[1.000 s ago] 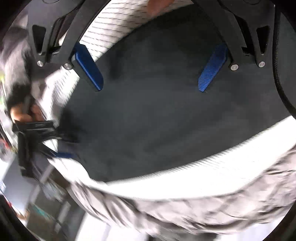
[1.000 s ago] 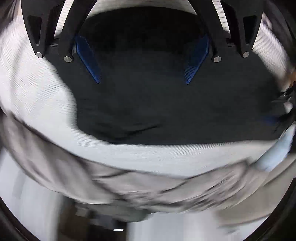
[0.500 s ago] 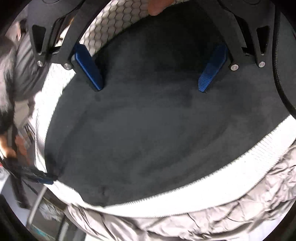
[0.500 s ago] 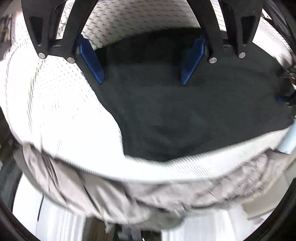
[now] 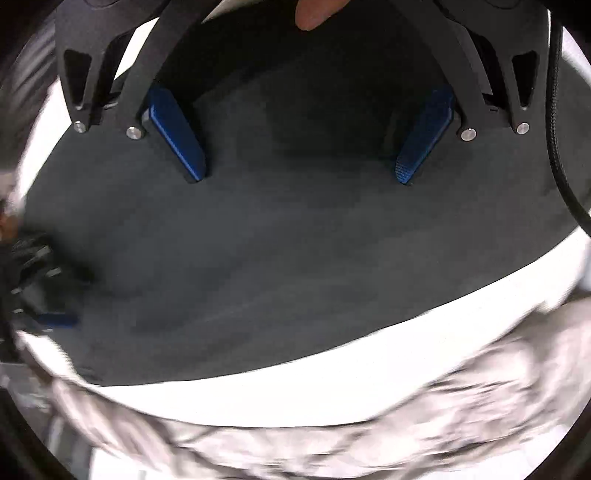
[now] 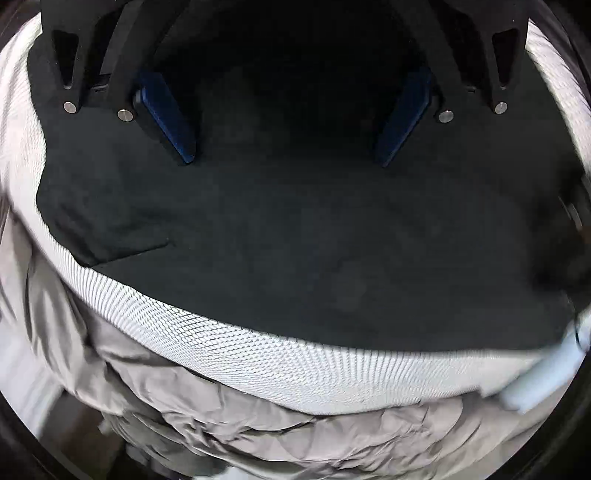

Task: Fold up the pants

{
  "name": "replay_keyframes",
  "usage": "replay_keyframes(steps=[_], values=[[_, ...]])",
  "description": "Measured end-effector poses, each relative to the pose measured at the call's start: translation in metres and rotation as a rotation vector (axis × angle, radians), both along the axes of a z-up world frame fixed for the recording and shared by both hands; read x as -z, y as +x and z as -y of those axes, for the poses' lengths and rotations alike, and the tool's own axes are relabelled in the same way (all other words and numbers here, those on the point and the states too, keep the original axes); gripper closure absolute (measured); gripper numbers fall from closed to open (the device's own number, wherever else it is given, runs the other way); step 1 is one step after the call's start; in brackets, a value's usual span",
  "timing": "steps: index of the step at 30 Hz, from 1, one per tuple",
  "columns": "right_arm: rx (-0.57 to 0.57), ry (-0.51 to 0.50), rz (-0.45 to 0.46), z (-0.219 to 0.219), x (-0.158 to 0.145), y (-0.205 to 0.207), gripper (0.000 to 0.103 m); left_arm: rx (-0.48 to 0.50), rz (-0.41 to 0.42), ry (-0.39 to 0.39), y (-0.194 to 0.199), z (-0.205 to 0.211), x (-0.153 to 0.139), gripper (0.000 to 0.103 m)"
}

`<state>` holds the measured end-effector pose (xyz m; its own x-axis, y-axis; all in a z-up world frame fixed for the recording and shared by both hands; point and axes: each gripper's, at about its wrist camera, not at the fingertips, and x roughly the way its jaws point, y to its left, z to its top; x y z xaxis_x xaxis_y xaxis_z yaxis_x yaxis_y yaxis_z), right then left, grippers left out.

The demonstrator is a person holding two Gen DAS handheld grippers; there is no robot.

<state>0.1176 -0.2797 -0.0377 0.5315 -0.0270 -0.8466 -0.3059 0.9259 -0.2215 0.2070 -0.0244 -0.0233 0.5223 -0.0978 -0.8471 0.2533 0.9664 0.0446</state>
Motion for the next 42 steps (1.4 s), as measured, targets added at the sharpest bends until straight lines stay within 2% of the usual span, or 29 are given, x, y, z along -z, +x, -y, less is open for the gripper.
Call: replay_keyframes(steps=[2, 5, 6, 9, 10, 11, 12, 14, 16, 18, 19, 22, 24, 26, 28, 30, 33, 35, 37, 42], values=[[0.013, 0.033, -0.016, 0.015, -0.001, -0.003, 0.003, -0.099, 0.020, 0.031, -0.013, -0.047, -0.001, 0.000], [0.031, 0.042, -0.042, 0.018, -0.002, 0.004, 0.002, -0.224, 0.021, -0.007, -0.025, -0.106, -0.003, 0.001], [0.028, 0.038, -0.043, 0.014, -0.006, 0.008, 0.002, -0.233, 0.018, -0.032, -0.029, -0.117, -0.005, 0.001], [0.002, 0.088, -0.012, -0.004, -0.021, 0.010, 0.002, -0.235, 0.036, -0.192, -0.031, -0.130, -0.023, 0.001], [-0.014, 0.116, -0.003, -0.013, -0.027, 0.012, 0.002, -0.211, 0.052, -0.271, -0.028, -0.125, -0.032, 0.001], [-0.036, 0.148, 0.005, -0.026, -0.030, 0.014, 0.002, -0.196, 0.056, -0.296, -0.024, -0.116, -0.037, 0.001], [-0.052, 0.167, 0.004, -0.037, -0.030, 0.015, 0.002, -0.187, 0.044, -0.288, -0.017, -0.105, -0.039, 0.001], [-0.097, 0.190, -0.027, -0.064, -0.024, 0.019, 0.002, -0.169, 0.008, -0.210, 0.002, -0.080, -0.036, 0.001], [-0.121, 0.153, -0.069, -0.088, -0.011, 0.026, 0.002, -0.122, -0.028, -0.128, 0.015, -0.054, -0.025, 0.001], [-0.148, 0.082, -0.090, -0.105, 0.003, 0.031, 0.002, -0.154, -0.048, 0.033, 0.027, -0.046, -0.004, 0.001], [-0.154, 0.066, -0.087, -0.107, 0.005, 0.032, 0.002, -0.152, -0.045, 0.054, 0.025, -0.042, 0.000, 0.000], [-0.138, 0.038, -0.077, -0.091, 0.001, 0.034, 0.002, -0.147, -0.023, 0.017, 0.015, -0.065, -0.003, 0.000], [-0.064, -0.036, -0.033, -0.063, -0.001, 0.039, 0.002, -0.208, -0.005, 0.046, 0.003, -0.084, -0.002, 0.000], [0.047, -0.067, -0.021, -0.028, -0.003, 0.047, 0.001, -0.285, -0.006, 0.059, -0.002, -0.104, -0.001, 0.000], [0.152, -0.014, -0.032, 0.008, -0.006, 0.055, 0.001, -0.325, -0.016, 0.005, -0.001, -0.121, -0.002, 0.000], [0.203, 0.060, -0.045, 0.029, -0.008, 0.059, 0.001, -0.317, -0.033, -0.079, 0.001, -0.126, -0.007, 0.001], [0.184, 0.143, -0.027, 0.026, -0.021, 0.057, 0.001, -0.263, 0.003, -0.214, 0.002, -0.122, -0.023, 0.001], [0.127, 0.193, -0.016, 0.010, -0.029, 0.054, 0.001, -0.209, -0.009, -0.291, 0.009, -0.107, -0.032, 0.001], [0.072, 0.205, -0.027, -0.011, -0.026, 0.059, 0.001, -0.203, -0.019, -0.263, 0.020, -0.091, -0.032, 0.001], [-0.060, 0.157, -0.083, -0.074, -0.004, 0.077, 0.001, -0.167, -0.105, -0.084, 0.067, -0.036, -0.004, 0.001]])
